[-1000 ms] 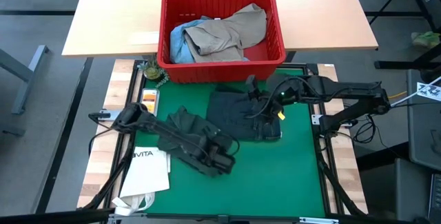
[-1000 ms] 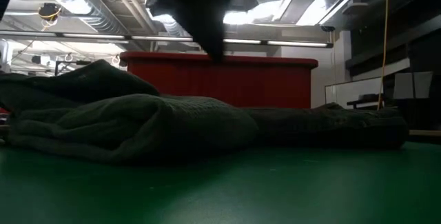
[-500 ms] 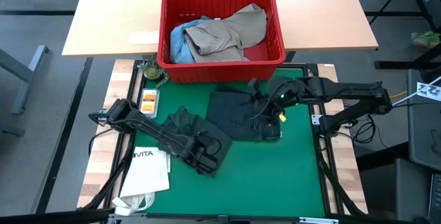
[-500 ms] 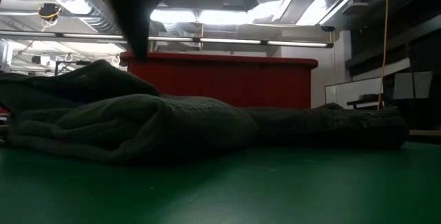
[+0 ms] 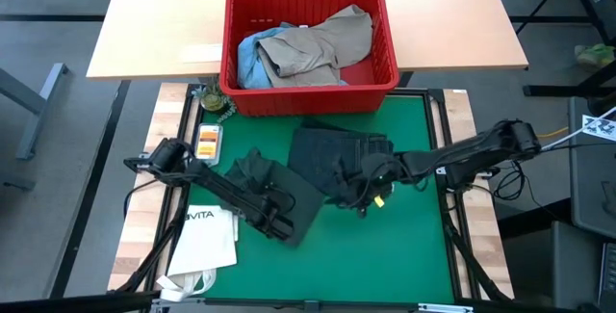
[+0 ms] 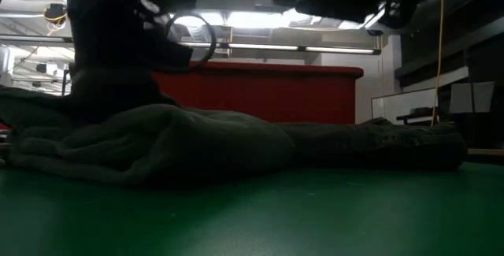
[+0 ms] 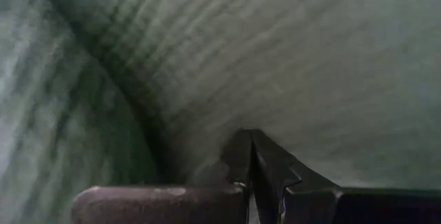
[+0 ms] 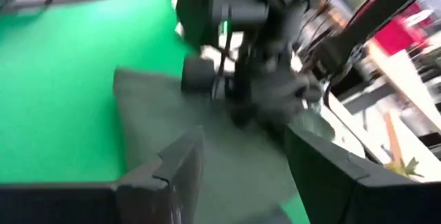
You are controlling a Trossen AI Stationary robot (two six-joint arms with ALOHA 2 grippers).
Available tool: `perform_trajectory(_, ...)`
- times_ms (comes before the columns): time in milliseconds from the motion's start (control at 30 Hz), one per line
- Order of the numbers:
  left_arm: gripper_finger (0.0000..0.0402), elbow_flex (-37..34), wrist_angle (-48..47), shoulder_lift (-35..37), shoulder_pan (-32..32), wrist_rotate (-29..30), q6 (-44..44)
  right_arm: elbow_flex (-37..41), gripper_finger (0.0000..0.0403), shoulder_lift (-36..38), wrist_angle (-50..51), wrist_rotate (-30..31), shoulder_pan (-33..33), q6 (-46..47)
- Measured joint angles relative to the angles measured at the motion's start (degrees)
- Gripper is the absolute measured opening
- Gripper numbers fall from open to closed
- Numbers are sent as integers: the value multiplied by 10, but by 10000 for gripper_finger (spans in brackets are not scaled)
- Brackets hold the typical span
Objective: Fold Laundry from Bin
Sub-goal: Fold the green shirt
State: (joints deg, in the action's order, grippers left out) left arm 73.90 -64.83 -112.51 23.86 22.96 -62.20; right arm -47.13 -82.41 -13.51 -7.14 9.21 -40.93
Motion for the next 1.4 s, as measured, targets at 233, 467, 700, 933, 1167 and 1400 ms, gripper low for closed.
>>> perform_trajectory(233, 0, -10, -14, 1, -11, 4, 25, 25, 202, -137, -192, 1, 2, 77)
perform_trajectory(467, 0, -5, 3, 1, -8, 5, 26, -38, 202, -263, -207, -15, 2, 87)
perform_trajectory(700, 0, 2, 13, 2, -5, 0, 16, -66, 202, -307, -115, -22, 2, 97)
perform_trajectory(933, 0, 30, 13, 2, -5, 0, 13, -70, 202, -307, -9, -51, 1, 99)
perform_trajectory(1167, 0, 49, 12, 2, -7, -27, -7, -68, 202, -309, 25, -209, 0, 134)
perform_trajectory(1400, 0, 56, 12, 2, -5, -36, -7, -68, 202, -309, 92, -289, 0, 134)
